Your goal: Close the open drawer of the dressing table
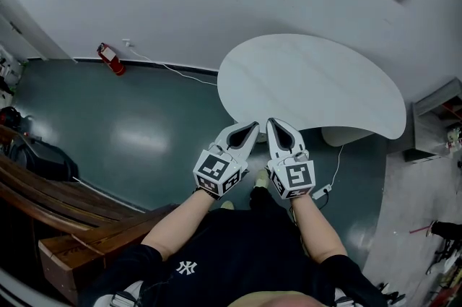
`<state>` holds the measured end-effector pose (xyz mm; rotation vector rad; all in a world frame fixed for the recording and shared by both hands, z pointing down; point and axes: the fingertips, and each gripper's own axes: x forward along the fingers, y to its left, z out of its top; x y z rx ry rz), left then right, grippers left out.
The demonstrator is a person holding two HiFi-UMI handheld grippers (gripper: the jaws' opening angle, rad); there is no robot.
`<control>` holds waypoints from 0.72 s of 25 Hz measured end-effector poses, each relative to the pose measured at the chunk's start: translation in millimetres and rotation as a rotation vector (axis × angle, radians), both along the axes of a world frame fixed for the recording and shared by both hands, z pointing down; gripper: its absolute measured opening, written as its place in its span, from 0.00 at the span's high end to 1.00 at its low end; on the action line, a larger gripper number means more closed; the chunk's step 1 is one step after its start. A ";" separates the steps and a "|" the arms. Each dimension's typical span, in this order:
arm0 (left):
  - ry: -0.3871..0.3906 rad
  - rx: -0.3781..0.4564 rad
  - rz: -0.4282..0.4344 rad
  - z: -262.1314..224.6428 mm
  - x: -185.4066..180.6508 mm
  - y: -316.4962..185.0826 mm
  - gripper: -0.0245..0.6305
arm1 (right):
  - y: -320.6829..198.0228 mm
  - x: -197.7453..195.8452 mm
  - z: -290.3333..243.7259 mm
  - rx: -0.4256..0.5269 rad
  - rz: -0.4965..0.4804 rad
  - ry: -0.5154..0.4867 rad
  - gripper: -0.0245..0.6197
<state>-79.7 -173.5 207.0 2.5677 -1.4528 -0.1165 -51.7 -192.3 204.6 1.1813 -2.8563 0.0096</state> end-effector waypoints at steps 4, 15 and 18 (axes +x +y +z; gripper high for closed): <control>0.006 0.001 -0.009 0.3 -3.0 -0.4 0.95 | 0.9 -2.8 0.5 -0.001 -0.006 0.005 0.94; 0.013 -0.008 -0.032 5.0 -7.1 -1.8 0.95 | -0.1 -7.6 2.3 0.000 -0.019 0.015 0.94; 0.014 -0.009 -0.033 5.3 -7.6 -1.2 0.95 | 0.5 -8.4 2.8 -0.001 -0.020 0.016 0.94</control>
